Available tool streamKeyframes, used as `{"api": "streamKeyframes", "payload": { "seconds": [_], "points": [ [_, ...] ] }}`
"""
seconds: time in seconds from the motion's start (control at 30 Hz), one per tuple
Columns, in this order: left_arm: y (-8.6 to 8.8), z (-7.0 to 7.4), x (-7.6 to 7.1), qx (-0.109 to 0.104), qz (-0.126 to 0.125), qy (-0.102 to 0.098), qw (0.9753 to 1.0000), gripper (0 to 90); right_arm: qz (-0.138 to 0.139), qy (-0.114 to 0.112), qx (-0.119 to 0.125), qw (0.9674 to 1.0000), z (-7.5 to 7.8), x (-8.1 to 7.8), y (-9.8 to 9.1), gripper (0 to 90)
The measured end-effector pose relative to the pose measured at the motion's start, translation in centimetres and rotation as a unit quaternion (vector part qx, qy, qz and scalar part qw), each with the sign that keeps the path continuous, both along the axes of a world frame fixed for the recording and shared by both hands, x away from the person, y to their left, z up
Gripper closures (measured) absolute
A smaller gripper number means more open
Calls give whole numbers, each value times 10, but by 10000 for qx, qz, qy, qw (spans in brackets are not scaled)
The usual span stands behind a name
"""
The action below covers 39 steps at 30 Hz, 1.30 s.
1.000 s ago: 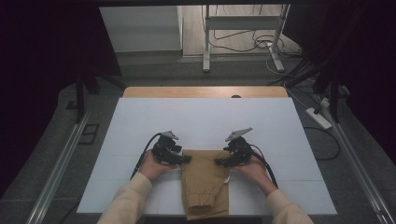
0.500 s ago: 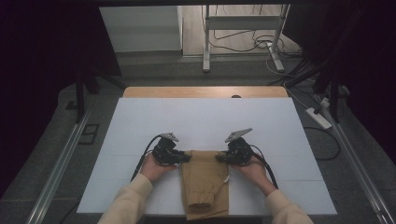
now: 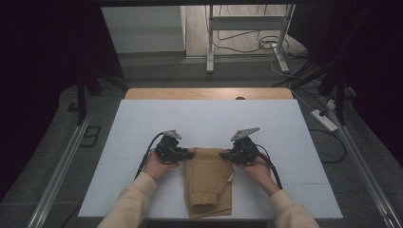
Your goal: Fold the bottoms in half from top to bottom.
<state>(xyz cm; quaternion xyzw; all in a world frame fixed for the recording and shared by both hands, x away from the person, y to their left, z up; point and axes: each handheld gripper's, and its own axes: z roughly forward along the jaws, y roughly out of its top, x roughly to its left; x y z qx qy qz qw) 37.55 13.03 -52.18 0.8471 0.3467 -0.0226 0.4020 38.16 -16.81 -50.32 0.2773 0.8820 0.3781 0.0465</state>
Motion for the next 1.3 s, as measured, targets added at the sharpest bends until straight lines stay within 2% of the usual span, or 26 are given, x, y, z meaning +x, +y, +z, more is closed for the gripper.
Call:
{"api": "streamKeyframes", "payload": {
  "seconds": [0.3, 0.57, 0.87, 1.3],
  "points": [
    [0, 15, 16, 3, 140, -165, 9998, 744, -115, -161, 53, 9998, 13, 16, 1, 797],
    [0, 23, 32, -24, 238, -289, 9993, 745, -198, -319, -33, 9993, 23, 32, 3, 798],
    [-4, 27, 49, 57, 312, -361, 9988, 744, -350, -346, -10, 9988, 24, 49, 2, 798],
    [-4, 30, 72, 65, 417, -438, 9981, 742, -516, -391, 99, 9979, 23, 71, 2, 797]
  ]
}}
